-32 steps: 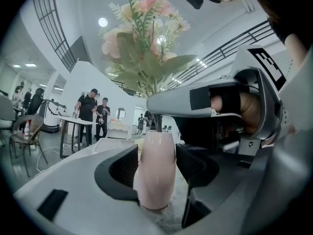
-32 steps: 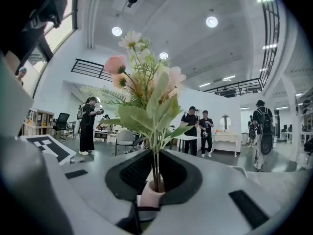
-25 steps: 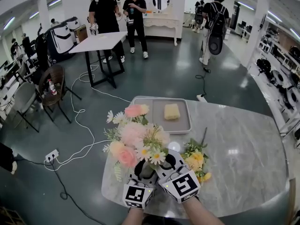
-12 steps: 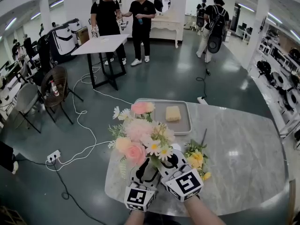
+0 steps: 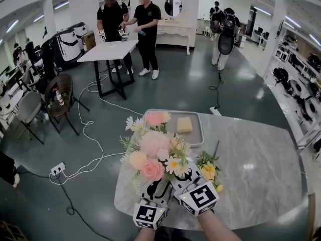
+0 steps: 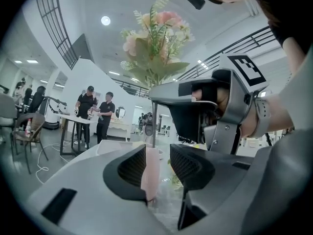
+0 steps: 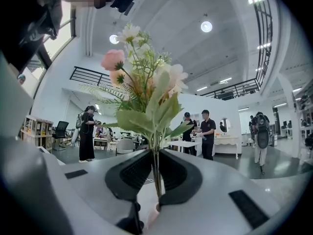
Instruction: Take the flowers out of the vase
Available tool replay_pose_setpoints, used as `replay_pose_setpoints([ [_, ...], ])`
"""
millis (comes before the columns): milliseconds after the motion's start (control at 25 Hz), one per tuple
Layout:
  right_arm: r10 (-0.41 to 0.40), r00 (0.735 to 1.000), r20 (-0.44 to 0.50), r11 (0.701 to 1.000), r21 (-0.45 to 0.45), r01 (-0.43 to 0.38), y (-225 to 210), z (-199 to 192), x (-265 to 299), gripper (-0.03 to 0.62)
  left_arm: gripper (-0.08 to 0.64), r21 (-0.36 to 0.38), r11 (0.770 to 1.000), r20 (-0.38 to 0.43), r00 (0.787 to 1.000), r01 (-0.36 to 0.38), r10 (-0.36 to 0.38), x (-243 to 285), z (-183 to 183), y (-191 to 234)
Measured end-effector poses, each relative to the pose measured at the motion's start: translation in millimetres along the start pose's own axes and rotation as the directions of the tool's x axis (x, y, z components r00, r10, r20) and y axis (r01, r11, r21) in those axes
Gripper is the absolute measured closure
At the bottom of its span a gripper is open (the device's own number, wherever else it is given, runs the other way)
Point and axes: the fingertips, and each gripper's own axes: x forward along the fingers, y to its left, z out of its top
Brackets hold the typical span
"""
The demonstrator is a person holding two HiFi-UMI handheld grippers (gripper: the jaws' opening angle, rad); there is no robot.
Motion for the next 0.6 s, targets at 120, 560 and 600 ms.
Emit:
replay_pose_setpoints([
  [120, -0.001, 1.000, -0.004, 1.000, -0.002, 0.001, 0.1, 3.8, -0.9, 0.534, 0.443, -0.001, 1.000, -0.002, 1.000, 0.010, -0.010, -0.7, 3.1, -2.9],
  [560, -0.007, 1.000, 0.004, 1.000, 0.005, 0.007, -5.8, 24.9, -4.4, 0.535, 0.535, -0.006, 1.000, -0.027, 0.999, 0.018, -0.018, -4.4, 19.1, -4.4],
  [600, -0.007, 1.000, 0.005, 1.000, 0.005, 0.007, -7.8, 27.8, -4.7, 0.535, 0.541, -0.007, 1.000, -0.031, 0.999, 0.019, -0.019, -3.8, 21.2, -4.8],
])
